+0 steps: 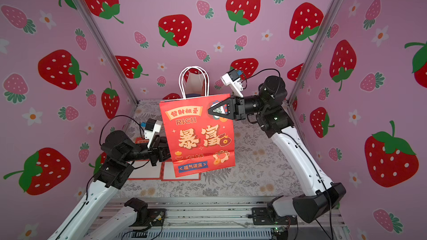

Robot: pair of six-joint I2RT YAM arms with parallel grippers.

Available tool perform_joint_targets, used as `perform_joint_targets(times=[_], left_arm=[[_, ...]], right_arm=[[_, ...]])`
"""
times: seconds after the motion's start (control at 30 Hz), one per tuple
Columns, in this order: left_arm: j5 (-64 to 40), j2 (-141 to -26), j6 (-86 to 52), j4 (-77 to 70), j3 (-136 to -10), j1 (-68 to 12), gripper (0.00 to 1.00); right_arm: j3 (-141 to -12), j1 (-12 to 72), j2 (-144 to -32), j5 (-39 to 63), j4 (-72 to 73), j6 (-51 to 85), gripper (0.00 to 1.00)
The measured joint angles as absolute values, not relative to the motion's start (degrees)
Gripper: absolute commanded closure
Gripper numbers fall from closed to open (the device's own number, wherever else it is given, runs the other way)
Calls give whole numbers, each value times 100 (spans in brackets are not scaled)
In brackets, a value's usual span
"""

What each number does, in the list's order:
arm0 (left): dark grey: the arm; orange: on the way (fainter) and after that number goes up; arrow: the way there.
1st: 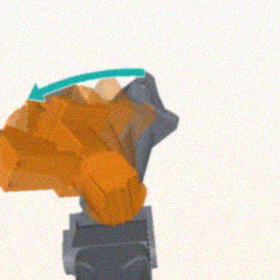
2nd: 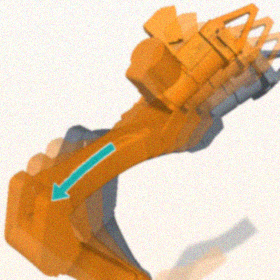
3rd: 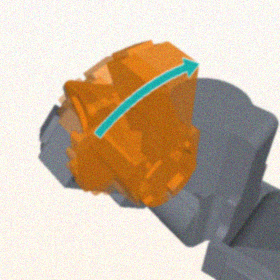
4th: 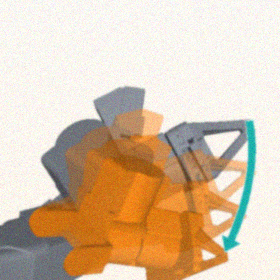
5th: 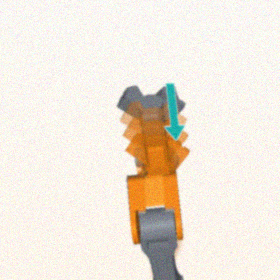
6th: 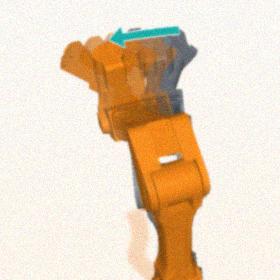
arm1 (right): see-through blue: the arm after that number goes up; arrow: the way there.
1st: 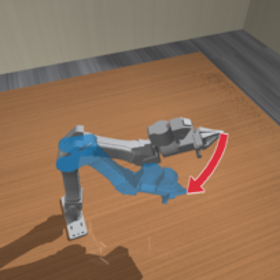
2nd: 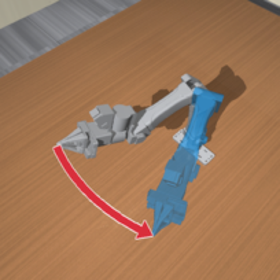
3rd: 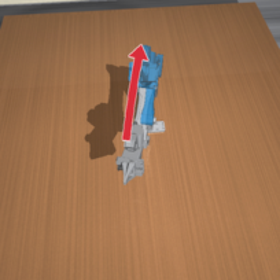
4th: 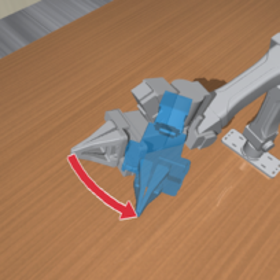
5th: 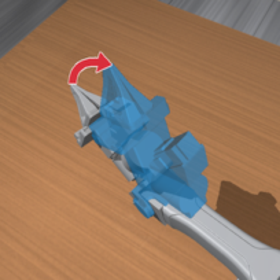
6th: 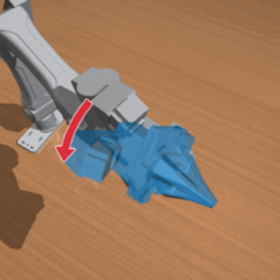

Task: Put away the paper bag
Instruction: Press the paper bag.

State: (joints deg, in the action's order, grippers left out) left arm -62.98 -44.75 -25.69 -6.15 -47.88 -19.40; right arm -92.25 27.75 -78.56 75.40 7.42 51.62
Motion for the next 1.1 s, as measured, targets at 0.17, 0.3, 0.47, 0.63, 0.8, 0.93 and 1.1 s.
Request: perform_joint_targets(times=[0.17, 0.3, 0.47, 0.63, 0.8, 0.93, 1.1], left_arm=[[-6191, -4475, -2587, -613, -4794, -1940, 98], [-6158, -4464, -2596, -615, -4797, -1940, 99], [-6158, -4460, -2600, -622, -4797, -1942, 98], [-6178, -4429, -2617, -650, -4797, -1942, 89], [-6160, -4362, -2641, -659, -4797, -1942, 76], [-5964, -4285, -2613, -585, -4807, -1942, 73], [-5483, -4053, -2628, -543, -4875, -1940, 70]], right_arm=[[-8792, 2823, -7548, 7078, 567, 4906, 52], [-8687, 2873, -7435, 6785, 537, 4823, 51], [-8689, 2943, -7417, 6608, 580, 4836, 70], [-8694, 2991, -7417, 6497, 576, 4836, 89], [-8694, 3011, -7411, 6475, 517, 4825, 96], [-8694, 3022, -7365, 6488, 353, 4748, 100], [-8667, 3024, -7205, 6702, 161, 4663, 100]])
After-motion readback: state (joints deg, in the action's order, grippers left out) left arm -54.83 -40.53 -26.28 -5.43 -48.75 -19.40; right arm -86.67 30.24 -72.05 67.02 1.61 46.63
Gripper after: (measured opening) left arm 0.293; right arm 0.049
